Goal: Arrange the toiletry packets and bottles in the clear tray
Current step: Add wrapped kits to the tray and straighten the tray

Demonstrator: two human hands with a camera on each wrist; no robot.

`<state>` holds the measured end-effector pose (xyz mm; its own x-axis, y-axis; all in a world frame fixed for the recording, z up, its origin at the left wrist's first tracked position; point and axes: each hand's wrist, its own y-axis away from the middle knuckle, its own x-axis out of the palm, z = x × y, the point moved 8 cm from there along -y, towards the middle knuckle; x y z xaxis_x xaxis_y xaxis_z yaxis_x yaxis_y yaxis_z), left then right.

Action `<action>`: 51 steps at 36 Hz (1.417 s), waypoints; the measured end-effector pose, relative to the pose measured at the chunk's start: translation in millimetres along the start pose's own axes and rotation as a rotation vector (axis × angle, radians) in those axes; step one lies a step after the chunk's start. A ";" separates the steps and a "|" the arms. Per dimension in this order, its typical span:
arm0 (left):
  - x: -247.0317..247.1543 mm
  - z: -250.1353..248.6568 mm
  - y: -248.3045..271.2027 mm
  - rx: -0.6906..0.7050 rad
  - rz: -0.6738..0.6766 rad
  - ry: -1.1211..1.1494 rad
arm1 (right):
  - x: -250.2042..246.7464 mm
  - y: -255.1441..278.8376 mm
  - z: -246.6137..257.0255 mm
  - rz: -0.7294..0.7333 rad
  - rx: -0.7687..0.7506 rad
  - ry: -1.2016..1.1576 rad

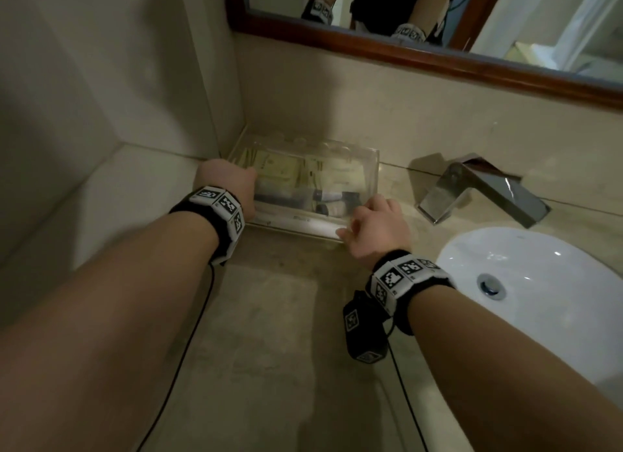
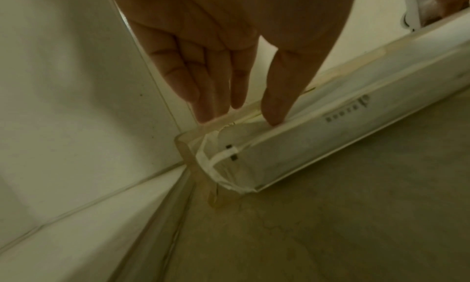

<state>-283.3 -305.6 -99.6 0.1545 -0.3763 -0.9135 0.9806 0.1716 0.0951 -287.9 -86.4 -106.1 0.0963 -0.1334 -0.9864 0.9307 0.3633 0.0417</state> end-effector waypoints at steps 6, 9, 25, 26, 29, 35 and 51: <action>4.0 1.3 0.7 -0.018 0.029 0.016 | 11.1 -14.4 -1.6 0.065 0.197 -0.100; 4.6 -0.5 0.2 0.010 0.054 0.018 | 12.2 -20.2 -2.9 0.113 0.252 -0.117; 2.9 -15.3 -1.4 0.139 0.141 -0.155 | 12.5 -18.8 14.6 0.316 -0.118 0.082; 2.0 -15.2 -2.6 0.138 0.128 -0.149 | 12.8 -21.2 14.9 0.303 -0.116 0.092; -2.8 -15.3 -5.0 0.119 0.108 -0.148 | 14.4 -26.7 14.7 0.261 -0.109 0.106; -6.9 -16.4 -5.8 0.111 0.102 -0.168 | 14.0 -28.1 15.0 0.252 -0.106 0.097; -0.8 -12.4 -2.2 0.050 0.148 -0.087 | 14.0 -28.4 12.7 0.277 -0.029 0.046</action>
<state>-287.1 -294.3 -104.0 0.3055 -0.4277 -0.8507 0.9507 0.1865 0.2477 -308.5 -110.4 -119.1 0.3292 0.0165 -0.9441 0.8606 0.4061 0.3072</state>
